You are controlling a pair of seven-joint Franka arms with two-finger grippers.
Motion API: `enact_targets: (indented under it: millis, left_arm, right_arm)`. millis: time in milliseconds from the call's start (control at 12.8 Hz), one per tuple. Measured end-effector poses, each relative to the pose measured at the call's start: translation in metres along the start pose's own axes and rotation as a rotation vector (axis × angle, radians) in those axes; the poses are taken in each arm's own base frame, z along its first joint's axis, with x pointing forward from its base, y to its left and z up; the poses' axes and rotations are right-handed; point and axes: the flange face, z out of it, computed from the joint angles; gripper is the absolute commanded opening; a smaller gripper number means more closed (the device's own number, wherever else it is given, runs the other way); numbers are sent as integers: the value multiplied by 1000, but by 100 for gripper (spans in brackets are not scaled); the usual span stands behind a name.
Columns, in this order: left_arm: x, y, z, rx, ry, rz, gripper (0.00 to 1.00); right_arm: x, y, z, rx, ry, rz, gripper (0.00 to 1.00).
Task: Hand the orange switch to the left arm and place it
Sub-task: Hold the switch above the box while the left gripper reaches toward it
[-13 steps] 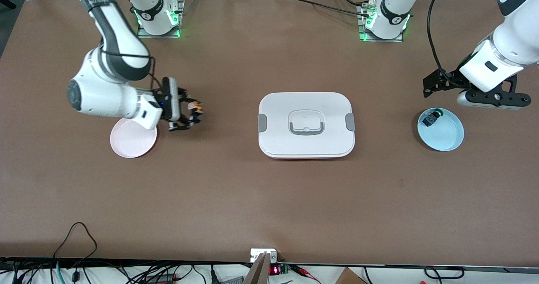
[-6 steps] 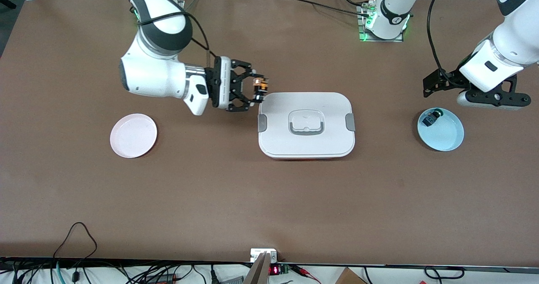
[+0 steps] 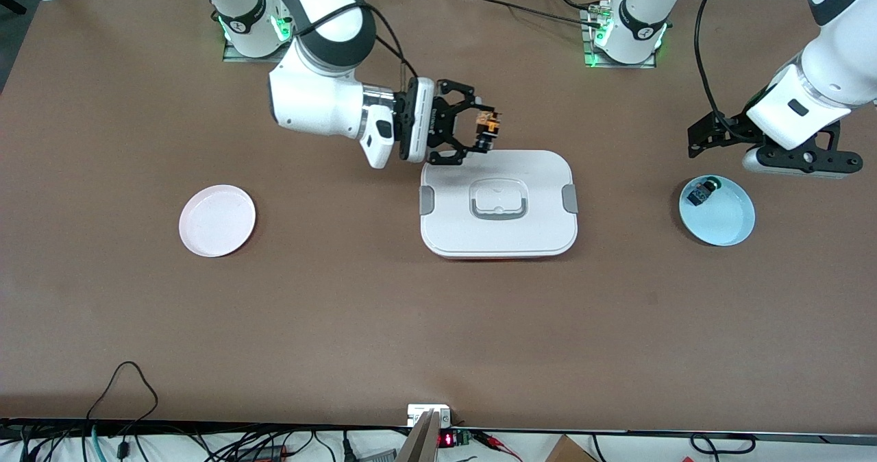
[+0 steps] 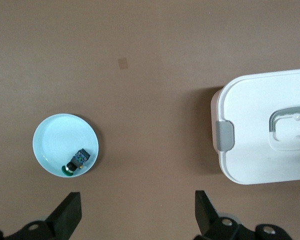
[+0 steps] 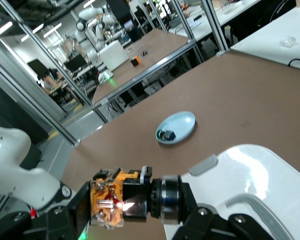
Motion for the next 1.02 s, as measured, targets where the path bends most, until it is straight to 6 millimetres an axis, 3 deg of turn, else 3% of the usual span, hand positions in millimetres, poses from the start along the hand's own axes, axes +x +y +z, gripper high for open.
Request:
enact_targets:
  millis: [156,469,782,1016]
  left_arm:
    - [-5,6,3,-59,-47,-3,100]
    - [-14,14,24,-348,-250,-35,100]
    - [-3,2,81,-677,-530,-84,100]
    - [14,19,120,-928,-623,-120,100]
  right_arm:
    - [10,-6,5,9,40,22,24]
    - [17,-7,4,15,77,52,24]
    - [17,-7,4,19,90,69,24]
    - [17,-7,4,19,92,70,24]
